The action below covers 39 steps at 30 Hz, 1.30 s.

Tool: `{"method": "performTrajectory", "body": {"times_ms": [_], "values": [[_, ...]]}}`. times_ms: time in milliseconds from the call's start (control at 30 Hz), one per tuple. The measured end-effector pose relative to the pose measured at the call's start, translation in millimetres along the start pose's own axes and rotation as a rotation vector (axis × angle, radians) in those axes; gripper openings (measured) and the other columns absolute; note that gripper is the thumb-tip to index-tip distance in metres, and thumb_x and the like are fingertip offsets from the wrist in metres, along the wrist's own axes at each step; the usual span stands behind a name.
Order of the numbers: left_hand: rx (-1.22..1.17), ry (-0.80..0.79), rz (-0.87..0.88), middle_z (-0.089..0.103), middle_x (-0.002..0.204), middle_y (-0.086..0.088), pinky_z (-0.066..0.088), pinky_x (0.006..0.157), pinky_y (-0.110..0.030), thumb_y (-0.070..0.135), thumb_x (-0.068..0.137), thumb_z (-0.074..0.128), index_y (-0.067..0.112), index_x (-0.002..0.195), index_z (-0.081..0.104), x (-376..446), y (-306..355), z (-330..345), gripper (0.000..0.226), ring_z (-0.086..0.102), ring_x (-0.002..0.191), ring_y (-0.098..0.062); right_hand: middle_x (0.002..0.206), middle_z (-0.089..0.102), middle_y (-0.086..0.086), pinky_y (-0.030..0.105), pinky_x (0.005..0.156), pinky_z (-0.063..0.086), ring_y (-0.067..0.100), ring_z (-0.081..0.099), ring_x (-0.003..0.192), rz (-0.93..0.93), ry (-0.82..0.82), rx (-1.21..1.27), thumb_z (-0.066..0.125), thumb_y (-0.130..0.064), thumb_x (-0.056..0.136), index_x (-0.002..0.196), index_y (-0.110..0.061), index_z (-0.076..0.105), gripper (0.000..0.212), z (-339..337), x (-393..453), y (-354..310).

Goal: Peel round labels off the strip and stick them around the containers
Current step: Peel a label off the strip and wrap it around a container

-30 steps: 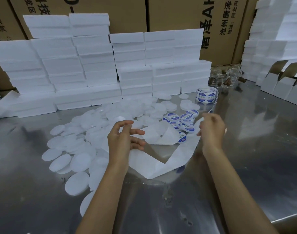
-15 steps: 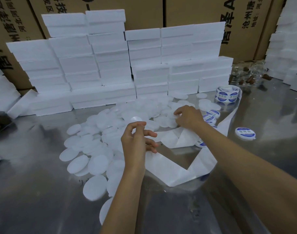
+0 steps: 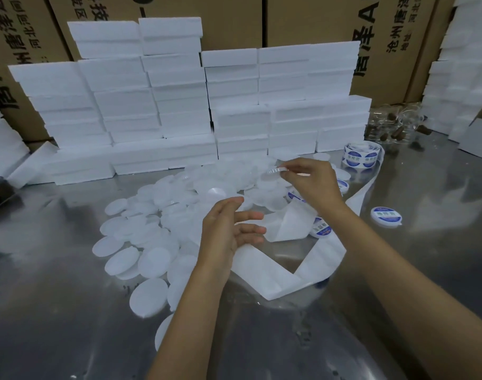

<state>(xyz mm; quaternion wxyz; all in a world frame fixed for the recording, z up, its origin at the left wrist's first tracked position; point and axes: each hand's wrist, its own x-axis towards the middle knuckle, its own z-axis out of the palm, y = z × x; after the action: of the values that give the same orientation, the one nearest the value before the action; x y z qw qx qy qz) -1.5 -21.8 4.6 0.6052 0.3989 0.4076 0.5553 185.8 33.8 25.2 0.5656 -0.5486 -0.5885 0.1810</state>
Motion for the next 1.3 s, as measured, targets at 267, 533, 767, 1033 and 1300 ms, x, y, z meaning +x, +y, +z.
{"method": "performTrajectory", "body": {"times_ms": [267,533,767,1033,1300], "values": [[-0.244,-0.251,-0.17,0.066,0.126,-0.024,0.061,0.067,-0.033,0.024,0.101,0.056,0.003,0.132,0.055,-7,-2,7,0.037,0.073,0.101,-0.036,0.102,0.073,-0.012,0.021,0.088,0.045,0.011,0.059,0.105,-0.404,0.05,-0.306,0.068,-0.008,0.083,0.095,-0.022,0.078,0.021,8,-83,-16],[-0.188,-0.174,-0.065,0.067,0.122,-0.026,0.063,0.078,-0.039,-0.001,0.105,0.039,0.009,0.135,0.051,-3,-3,3,0.035,0.072,0.098,-0.044,0.102,0.07,-0.011,0.031,0.095,0.046,0.005,0.06,0.098,-0.014,-0.325,-0.082,0.062,-0.014,0.081,0.104,-0.026,0.07,0.027,-39,-91,-23],[-0.199,-0.111,-0.02,0.07,0.117,-0.026,0.063,0.078,-0.042,-0.003,0.103,0.04,0.011,0.13,0.055,2,-10,2,0.033,0.072,0.095,-0.044,0.126,0.052,-0.021,0.013,0.101,0.032,-0.006,0.04,0.122,0.047,-0.911,-0.437,0.075,-0.025,0.079,0.11,-0.041,0.065,0.036,-70,-100,7],[-0.157,-0.308,-0.003,0.074,0.112,-0.017,0.061,0.082,-0.04,0.0,0.104,0.042,0.013,0.132,0.056,0,-9,6,0.034,0.07,0.102,-0.046,0.087,0.073,0.012,0.027,0.074,0.047,0.011,0.066,0.076,0.241,-0.637,-0.071,0.072,-0.022,0.088,0.09,-0.01,0.073,0.012,-53,-91,13],[0.282,-0.24,-0.022,0.071,0.117,-0.012,0.042,0.064,-0.024,0.01,0.102,0.049,0.033,0.119,0.066,-7,-29,19,0.033,0.065,0.091,-0.024,0.092,0.077,0.007,0.037,0.084,0.054,0.028,0.072,0.088,0.374,-0.526,0.175,0.075,-0.011,0.085,0.112,-0.016,0.053,0.035,-47,-99,15]]}}
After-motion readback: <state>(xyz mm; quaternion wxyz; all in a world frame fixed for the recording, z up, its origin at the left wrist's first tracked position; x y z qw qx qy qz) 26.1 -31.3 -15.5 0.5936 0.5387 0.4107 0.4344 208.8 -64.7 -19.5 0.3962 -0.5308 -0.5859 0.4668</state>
